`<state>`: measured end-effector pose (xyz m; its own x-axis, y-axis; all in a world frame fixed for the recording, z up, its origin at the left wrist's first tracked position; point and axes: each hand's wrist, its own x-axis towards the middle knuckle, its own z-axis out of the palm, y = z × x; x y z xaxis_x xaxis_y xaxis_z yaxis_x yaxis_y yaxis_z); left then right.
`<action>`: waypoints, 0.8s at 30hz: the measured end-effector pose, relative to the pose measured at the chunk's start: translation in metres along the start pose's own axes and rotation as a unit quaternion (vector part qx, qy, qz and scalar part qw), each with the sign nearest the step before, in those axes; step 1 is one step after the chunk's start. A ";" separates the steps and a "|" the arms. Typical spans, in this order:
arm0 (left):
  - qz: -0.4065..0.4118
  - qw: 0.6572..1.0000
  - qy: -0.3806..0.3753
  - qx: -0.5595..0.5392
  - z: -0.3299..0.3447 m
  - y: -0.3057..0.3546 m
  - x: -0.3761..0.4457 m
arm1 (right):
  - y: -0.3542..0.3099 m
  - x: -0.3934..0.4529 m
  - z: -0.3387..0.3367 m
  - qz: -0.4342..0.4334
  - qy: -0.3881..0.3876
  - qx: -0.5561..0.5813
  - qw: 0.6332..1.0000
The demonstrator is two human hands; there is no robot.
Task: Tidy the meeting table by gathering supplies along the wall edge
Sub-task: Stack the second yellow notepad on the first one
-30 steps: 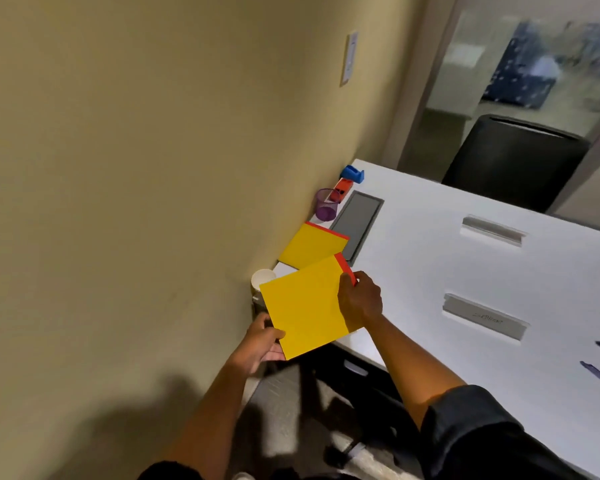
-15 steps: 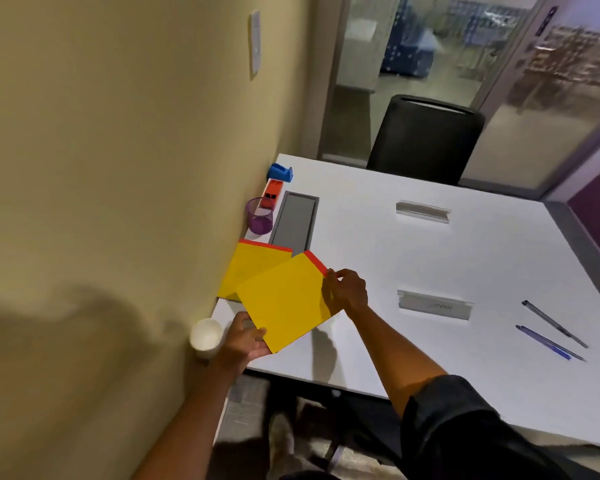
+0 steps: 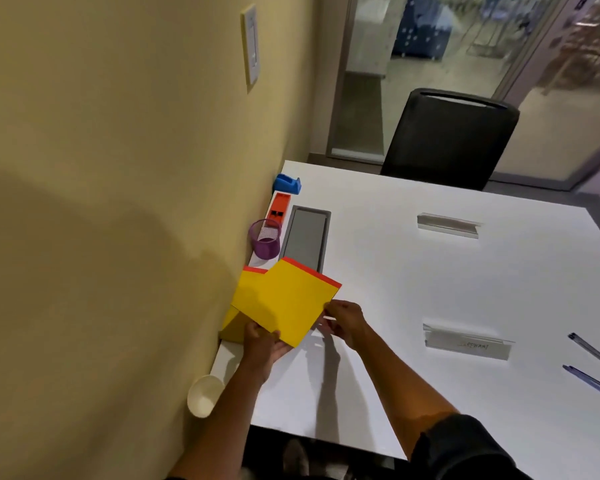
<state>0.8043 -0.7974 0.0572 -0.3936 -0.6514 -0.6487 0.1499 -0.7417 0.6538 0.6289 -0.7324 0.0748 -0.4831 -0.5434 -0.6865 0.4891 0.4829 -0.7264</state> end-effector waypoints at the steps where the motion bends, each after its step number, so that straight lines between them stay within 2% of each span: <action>1: -0.005 1.000 0.002 0.009 0.001 0.000 0.002 | 0.001 0.003 0.002 0.002 -0.002 -0.001 1.000; 4: -0.021 0.999 0.024 0.029 -0.001 -0.004 0.013 | 0.006 0.010 0.012 0.018 0.000 0.015 1.000; 10: -0.079 0.997 0.014 0.022 -0.012 -0.018 0.028 | 0.018 0.035 0.026 0.036 0.054 -0.055 0.996; 15: -0.179 0.976 0.102 0.072 -0.018 -0.017 0.035 | 0.019 0.037 0.041 0.013 0.082 -0.102 0.991; 18: -0.154 0.965 0.172 0.122 -0.028 -0.012 0.047 | 0.021 0.046 0.043 -0.012 0.096 -0.156 0.983; 24: -0.114 0.953 0.220 0.172 -0.043 -0.009 0.057 | 0.020 0.062 0.043 -0.029 0.082 -0.262 0.961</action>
<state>0.8190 -0.8348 -0.0026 0.0500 -0.5394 -0.8406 -0.2309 -0.8251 0.5157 0.6395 -0.7860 0.0191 -0.6281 -0.4853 -0.6083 0.0446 0.7580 -0.6508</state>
